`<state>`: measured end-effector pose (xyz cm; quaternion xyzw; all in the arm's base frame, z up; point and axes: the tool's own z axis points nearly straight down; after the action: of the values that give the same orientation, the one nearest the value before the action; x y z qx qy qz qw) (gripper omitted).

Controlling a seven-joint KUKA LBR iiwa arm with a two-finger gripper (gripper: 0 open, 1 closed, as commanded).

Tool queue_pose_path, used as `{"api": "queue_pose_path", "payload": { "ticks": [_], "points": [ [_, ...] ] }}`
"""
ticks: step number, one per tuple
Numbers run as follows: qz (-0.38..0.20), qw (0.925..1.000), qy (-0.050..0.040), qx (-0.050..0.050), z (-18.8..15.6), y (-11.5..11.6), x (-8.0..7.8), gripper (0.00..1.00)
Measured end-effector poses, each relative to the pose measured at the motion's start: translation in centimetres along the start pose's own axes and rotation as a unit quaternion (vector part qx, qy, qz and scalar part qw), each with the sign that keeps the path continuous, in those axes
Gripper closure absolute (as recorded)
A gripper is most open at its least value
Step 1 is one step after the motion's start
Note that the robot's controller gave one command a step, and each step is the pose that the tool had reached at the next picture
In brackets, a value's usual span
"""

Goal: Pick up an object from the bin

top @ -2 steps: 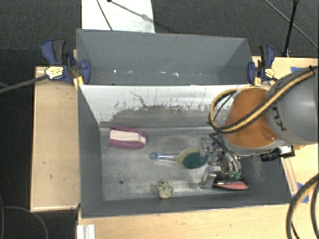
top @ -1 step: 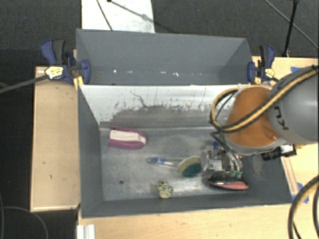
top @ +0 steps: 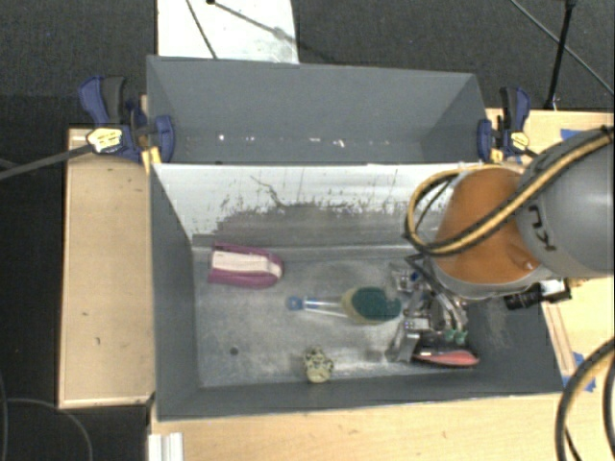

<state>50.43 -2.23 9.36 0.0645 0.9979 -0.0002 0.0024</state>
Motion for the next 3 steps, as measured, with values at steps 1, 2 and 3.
{"api": "queue_pose_path", "payload": {
  "ticks": [1,2,3],
  "points": [
    [-0.002,1.0,-0.0004,0.0,-0.1,0.0,0.0,1.0],
    [-0.003,1.0,0.0001,0.0,0.0,0.0,0.0,0.0],
    [-0.003,1.0,-0.0024,0.0,2.3,-0.1,-3.1,0.0]
  ]
}}
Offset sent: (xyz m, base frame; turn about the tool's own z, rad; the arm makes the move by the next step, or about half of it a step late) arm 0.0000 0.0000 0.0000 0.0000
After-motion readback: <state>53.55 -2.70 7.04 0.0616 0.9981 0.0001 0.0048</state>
